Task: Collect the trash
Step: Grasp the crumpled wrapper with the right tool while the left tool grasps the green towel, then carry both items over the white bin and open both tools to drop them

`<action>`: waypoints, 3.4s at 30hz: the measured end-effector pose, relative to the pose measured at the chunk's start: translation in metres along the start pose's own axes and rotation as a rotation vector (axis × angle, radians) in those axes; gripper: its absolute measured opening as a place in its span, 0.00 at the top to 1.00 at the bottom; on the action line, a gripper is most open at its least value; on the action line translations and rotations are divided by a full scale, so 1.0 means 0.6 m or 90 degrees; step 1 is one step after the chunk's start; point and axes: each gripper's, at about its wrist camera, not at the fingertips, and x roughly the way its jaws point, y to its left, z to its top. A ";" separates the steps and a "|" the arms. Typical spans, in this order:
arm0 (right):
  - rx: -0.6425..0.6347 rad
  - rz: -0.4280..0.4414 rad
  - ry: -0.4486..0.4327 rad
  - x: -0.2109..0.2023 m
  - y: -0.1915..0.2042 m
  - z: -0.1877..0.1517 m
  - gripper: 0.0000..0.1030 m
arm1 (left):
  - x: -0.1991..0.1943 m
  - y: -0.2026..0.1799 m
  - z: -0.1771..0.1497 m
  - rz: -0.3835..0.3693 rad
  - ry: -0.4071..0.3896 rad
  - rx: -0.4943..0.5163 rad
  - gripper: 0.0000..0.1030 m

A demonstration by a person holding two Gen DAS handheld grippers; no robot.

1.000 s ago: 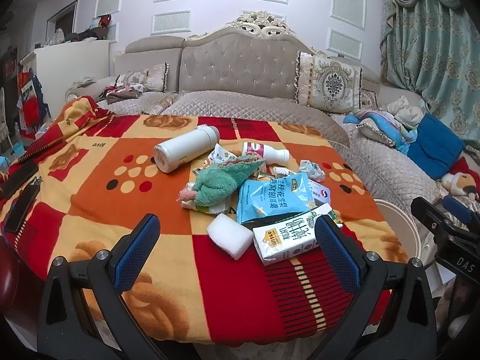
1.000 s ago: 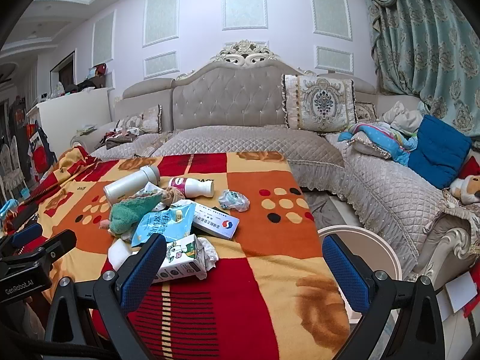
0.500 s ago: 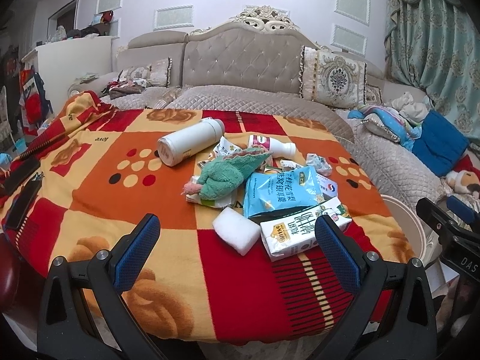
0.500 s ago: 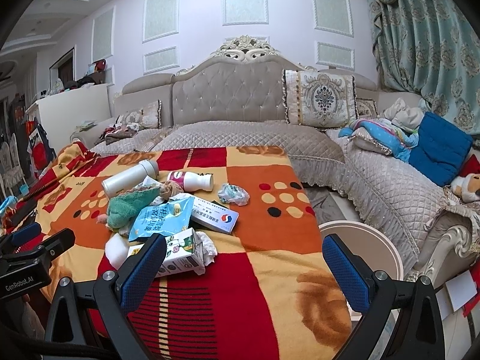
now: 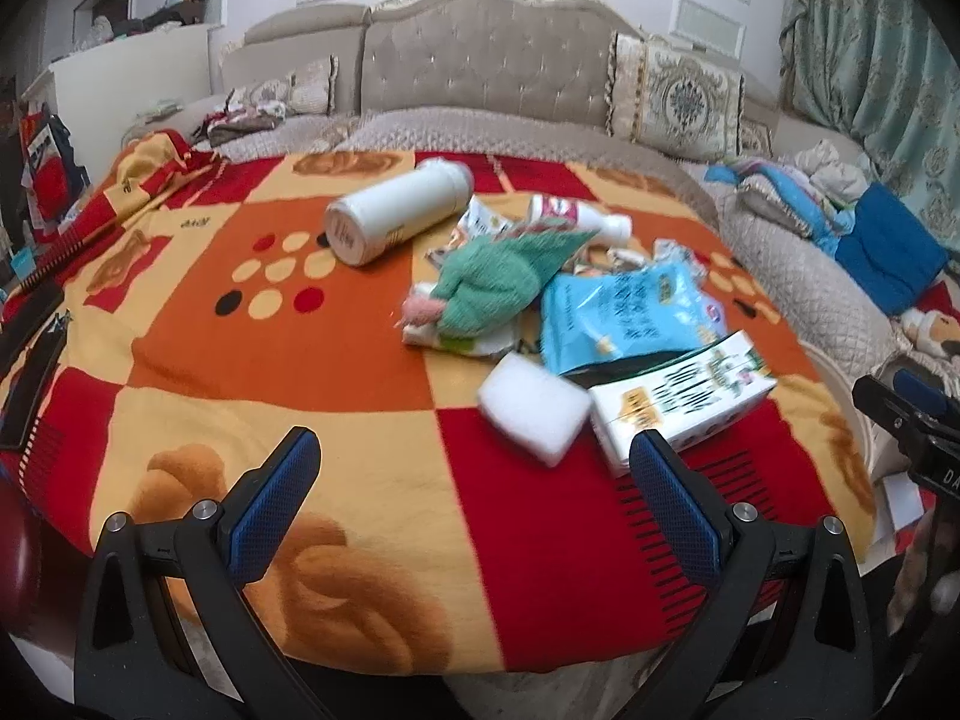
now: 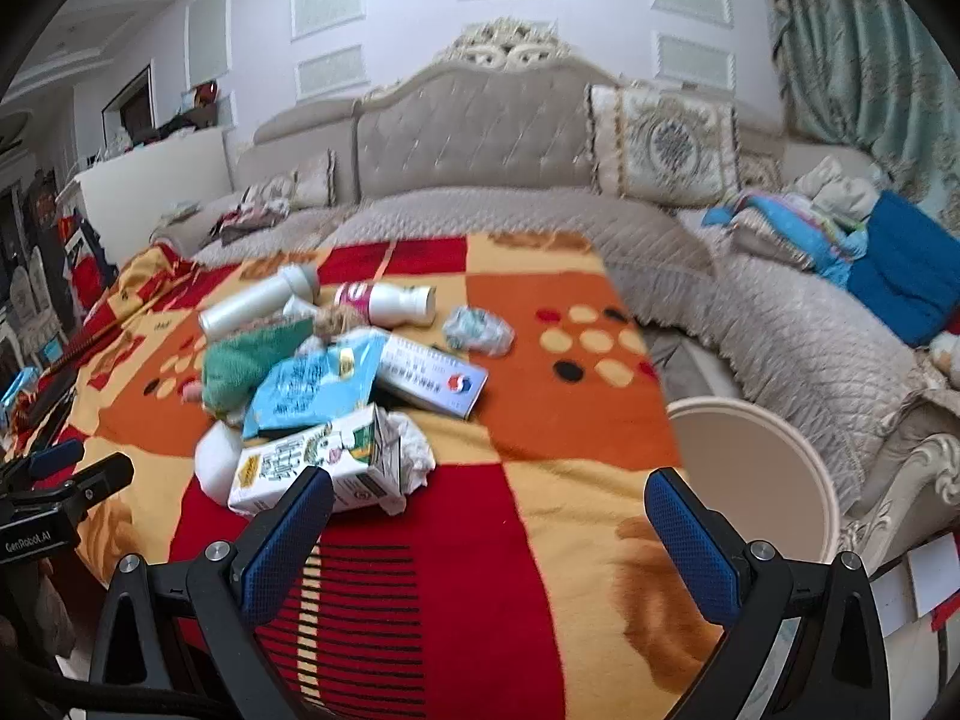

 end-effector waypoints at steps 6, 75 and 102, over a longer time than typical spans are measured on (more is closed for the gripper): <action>-0.008 0.073 0.052 0.044 0.007 0.008 0.00 | 0.040 0.013 0.045 -0.010 0.016 0.009 0.01; 0.144 -0.064 0.150 0.112 -0.411 -0.039 0.63 | 0.095 -0.505 0.135 -0.301 0.106 0.172 0.56; 0.168 -0.092 0.163 0.112 -0.424 -0.069 0.37 | 0.115 -0.485 0.116 -0.319 0.110 0.136 0.39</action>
